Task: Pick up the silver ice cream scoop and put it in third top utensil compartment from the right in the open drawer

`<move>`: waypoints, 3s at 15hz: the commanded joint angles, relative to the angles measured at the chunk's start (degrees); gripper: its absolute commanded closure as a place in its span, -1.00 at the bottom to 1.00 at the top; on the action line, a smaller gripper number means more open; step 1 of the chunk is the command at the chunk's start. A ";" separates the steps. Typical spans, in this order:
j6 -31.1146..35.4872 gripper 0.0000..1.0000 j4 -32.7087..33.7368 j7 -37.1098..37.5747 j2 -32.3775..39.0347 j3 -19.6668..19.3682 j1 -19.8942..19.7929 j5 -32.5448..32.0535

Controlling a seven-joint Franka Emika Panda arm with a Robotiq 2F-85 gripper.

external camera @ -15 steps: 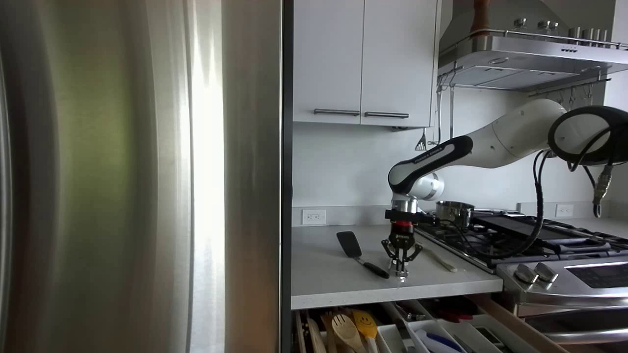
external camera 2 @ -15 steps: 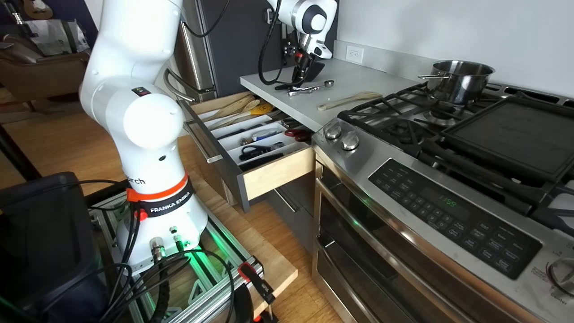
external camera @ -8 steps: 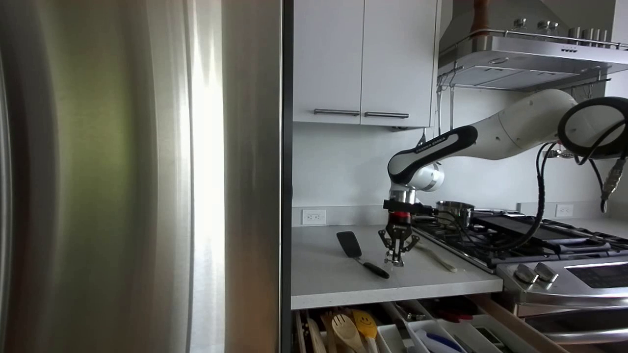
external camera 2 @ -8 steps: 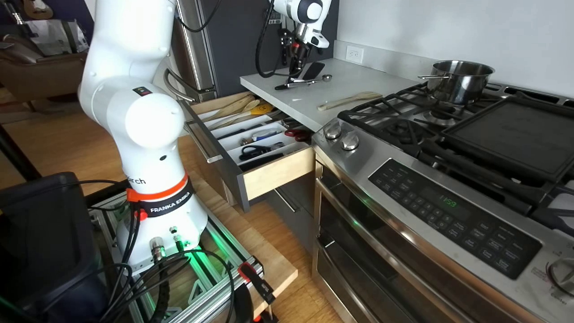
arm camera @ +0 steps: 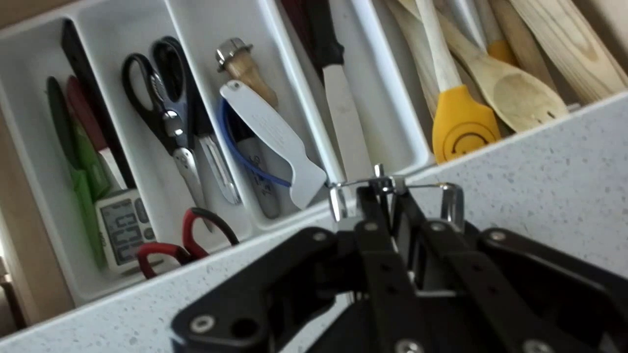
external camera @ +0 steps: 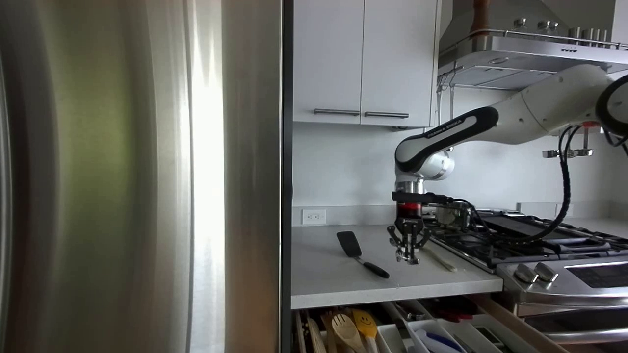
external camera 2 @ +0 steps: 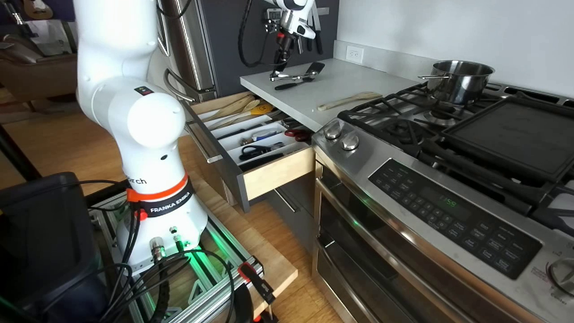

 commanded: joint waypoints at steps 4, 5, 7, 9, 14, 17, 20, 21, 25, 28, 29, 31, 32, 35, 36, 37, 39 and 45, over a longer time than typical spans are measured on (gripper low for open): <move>-13.38 0.94 -12.85 0.19 -15.38 2.36 0.25 -0.62; -15.45 0.94 -13.75 -0.04 -16.62 2.82 0.17 -0.28; -18.79 0.94 -15.07 0.05 -18.16 3.46 -0.20 0.43; -22.30 0.94 -16.38 -0.44 -18.76 3.63 -0.68 1.73; -29.62 0.94 -19.11 -2.06 -18.52 3.05 -1.92 5.39; -25.67 0.94 -20.93 -4.35 -17.89 1.92 -3.64 8.55; -26.71 0.76 -19.62 -3.47 -17.11 2.55 -3.48 6.79; -26.65 0.94 -19.74 -3.74 -17.01 2.29 -3.75 6.97; -27.31 0.94 -20.09 -3.91 -13.23 2.50 -3.53 7.03; -26.26 0.94 -20.29 -3.94 -10.51 2.31 -3.37 6.18; -25.85 0.94 -20.29 -4.45 -9.53 2.10 -3.40 5.74; -24.78 0.94 -20.36 -5.63 -7.80 1.80 -3.33 5.14; -24.10 0.94 -20.38 -6.05 -7.08 1.66 -3.28 4.82; -20.39 0.94 -20.52 -9.14 -5.45 1.42 -3.00 3.41; -19.12 0.94 -20.45 -10.03 -4.84 1.37 -2.92 2.88; -17.89 0.94 -20.42 -10.57 -4.35 1.32 -2.84 2.13; -15.36 0.94 -20.56 -11.73 -3.66 1.24 -2.78 1.25; -8.40 0.94 -20.73 -15.34 -2.54 1.37 -2.68 0.69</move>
